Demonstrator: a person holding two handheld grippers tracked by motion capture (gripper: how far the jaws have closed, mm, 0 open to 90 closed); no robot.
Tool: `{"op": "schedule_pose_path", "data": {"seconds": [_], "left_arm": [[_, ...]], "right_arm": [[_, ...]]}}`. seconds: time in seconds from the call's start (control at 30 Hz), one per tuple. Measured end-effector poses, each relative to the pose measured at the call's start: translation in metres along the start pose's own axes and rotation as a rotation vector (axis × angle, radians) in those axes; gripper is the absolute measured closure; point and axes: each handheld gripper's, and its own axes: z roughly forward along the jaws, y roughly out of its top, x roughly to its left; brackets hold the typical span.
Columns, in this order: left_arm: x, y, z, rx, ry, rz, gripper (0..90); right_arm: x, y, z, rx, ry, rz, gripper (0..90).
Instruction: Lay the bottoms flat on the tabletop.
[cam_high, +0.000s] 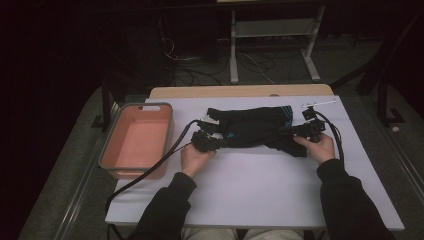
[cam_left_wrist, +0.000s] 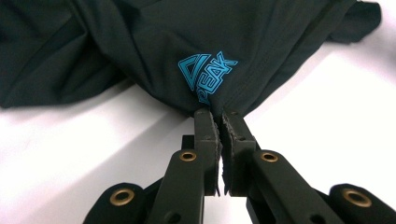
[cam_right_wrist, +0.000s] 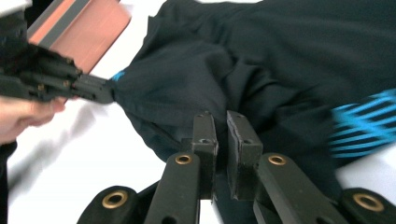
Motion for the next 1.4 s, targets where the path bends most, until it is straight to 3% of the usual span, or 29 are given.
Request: {"op": "schedule_pose_path", "data": {"seconds": [0.2,0.43,0.7,0.77,1.1,1.4], "left_arm": [[-0.008,-0.016,-0.023,0.026,-0.005,0.025,85.8],[-0.017,-0.044,-0.048,0.078,-0.029,0.042,85.8],[-0.018,-0.068,-0.064,0.151,-0.031,0.056,85.8],[-0.017,-0.071,-0.067,0.156,-0.034,0.056,85.8],[-0.013,-0.076,-0.078,0.184,-0.036,0.086,85.8],[-0.006,-0.083,-0.085,0.192,-0.035,0.066,85.8]], "right_arm": [[0.025,-0.015,0.004,0.042,0.081,-0.021,81.6],[0.053,-0.038,0.009,0.12,0.101,-0.076,81.5],[0.084,-0.064,0.025,0.223,0.12,-0.161,81.5],[0.089,-0.067,0.031,0.254,0.118,-0.18,81.5],[0.105,-0.078,0.042,0.311,0.132,-0.21,81.4],[0.115,-0.081,0.045,0.308,0.152,-0.227,81.3]]}}
